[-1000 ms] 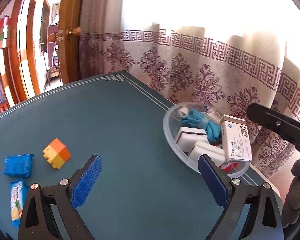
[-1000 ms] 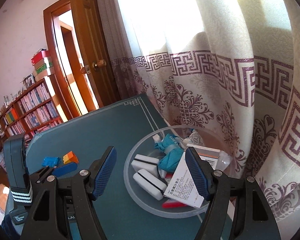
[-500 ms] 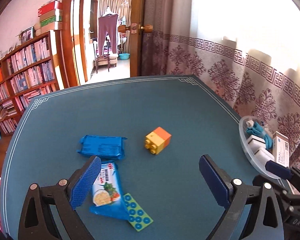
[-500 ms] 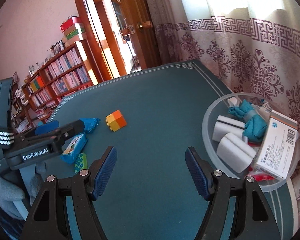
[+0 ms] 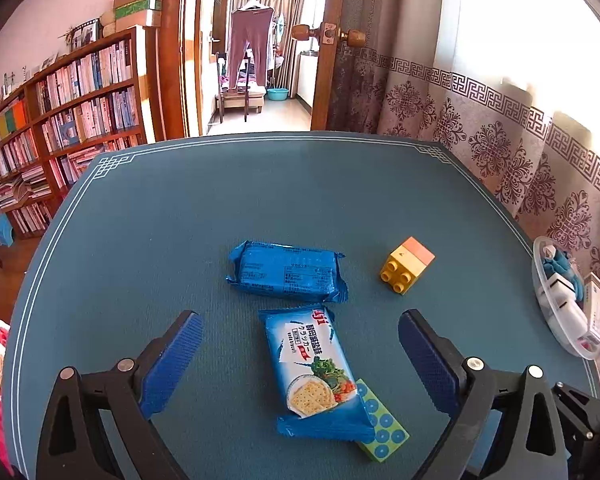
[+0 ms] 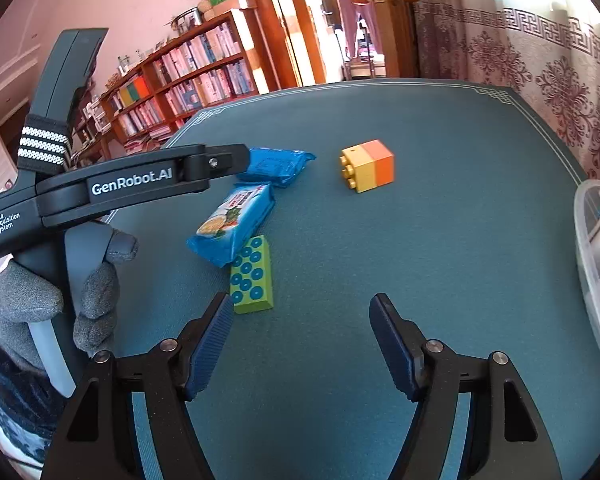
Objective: Organize objects
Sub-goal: 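Move both tools back from the bowl to the remaining items, then grasp the cracker packet with the left tool while right grasps the green dotted block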
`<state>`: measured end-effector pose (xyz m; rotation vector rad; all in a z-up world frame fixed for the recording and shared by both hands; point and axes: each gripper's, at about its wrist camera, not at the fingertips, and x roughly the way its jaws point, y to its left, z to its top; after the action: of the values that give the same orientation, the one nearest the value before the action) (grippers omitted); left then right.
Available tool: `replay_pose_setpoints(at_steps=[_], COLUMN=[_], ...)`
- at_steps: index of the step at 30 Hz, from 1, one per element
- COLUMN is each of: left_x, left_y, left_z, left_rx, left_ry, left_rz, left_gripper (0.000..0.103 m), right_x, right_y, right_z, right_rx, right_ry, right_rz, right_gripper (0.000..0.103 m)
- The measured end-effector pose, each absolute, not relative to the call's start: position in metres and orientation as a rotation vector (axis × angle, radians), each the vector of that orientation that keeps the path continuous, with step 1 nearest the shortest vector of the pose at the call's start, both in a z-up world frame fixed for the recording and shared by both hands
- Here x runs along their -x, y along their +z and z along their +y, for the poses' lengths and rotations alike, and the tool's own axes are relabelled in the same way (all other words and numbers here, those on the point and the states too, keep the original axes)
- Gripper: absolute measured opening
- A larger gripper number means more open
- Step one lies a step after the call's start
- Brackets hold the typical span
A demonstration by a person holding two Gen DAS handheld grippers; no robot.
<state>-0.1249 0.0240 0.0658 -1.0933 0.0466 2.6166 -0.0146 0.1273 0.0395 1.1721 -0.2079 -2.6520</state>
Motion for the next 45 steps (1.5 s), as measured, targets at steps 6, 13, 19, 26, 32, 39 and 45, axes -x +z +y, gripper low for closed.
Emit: replay_pose_setpoints(at_steps=[6,13,19,26,32,39,45], left_x=[0.131,0.132,0.130,0.130,0.130,0.132,0.133], left_y=[0.059,0.052,0.049,0.043,0.035,0.024,0.019], left_z=[0.012,0.008,0.013,0.019,0.026,0.033,0.032], left_rx=[1.130,1.153,1.154,1.179,1.217,1.259,1.269], left_ry=[2.624,2.627,2.613,2.593,2.580,2.591,2.597], left_rz=[-0.004,-0.024,-0.008,0.008,0.015,0.043,0.051], left_gripper=[0.101,0.101,0.101,0.101,0.101,0.090,0.062], right_x=[0.033,0.044,0.042,0.033,0.018,0.010,0.014], right_y=[0.024,0.011,0.008,0.007,0.009,0.009,0.008], right_z=[0.098,0.081,0.071,0.083,0.099,0.111,0.115], right_rx=[-1.205,-1.216,-1.189,-1.198,-1.211,-1.220,-1.214], right_ry=[-2.581,-2.580,-2.625,-2.674,-2.707,-2.738,-2.750], right_rz=[-0.128,-0.033,0.075,0.063,0.046,0.013,-0.013], right_gripper=[0.056,0.041,0.032,0.032,0.032,0.032,0.032])
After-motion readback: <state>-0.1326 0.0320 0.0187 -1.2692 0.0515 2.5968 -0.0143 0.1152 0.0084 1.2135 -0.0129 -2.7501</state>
